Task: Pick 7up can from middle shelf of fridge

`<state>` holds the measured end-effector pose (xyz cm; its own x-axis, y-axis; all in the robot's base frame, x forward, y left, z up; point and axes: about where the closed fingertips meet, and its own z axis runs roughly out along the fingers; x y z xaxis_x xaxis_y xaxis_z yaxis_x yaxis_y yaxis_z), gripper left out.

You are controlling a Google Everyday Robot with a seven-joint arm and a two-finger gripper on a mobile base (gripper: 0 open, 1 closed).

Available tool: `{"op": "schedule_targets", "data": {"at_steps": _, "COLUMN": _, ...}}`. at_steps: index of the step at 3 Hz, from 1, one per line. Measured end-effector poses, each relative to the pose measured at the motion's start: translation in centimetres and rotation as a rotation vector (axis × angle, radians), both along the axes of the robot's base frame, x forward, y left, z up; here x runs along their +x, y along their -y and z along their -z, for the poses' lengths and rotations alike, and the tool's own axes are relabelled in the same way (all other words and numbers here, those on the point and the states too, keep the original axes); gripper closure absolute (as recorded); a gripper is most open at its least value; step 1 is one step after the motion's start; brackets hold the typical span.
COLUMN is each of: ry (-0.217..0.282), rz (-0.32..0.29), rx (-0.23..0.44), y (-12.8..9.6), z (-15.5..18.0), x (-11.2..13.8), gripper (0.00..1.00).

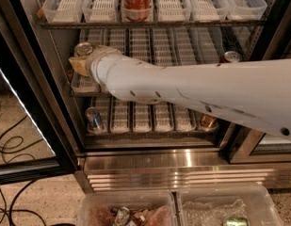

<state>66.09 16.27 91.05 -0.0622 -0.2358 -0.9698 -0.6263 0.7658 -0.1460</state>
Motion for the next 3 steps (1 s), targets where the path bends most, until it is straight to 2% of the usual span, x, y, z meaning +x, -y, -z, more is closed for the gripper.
{"op": "schedule_targets", "data": {"at_steps": 1, "ry": -0.079, "rz": 0.002, "rx": -0.053, "y": 2.5, "z": 3.0, "x": -3.0, "gripper": 1.0}}
{"op": "schedule_targets", "data": {"at_steps": 2, "ry": -0.075, "rz": 0.008, "rx": -0.06, "y": 3.1, "z": 3.0, "x": -3.7, "gripper": 1.0}}
{"op": "schedule_targets", "data": {"at_steps": 3, "ry": -0.069, "rz": 0.056, "rx": -0.061, "y": 6.0, "z": 3.6, "x": -6.0, "gripper": 1.0}}
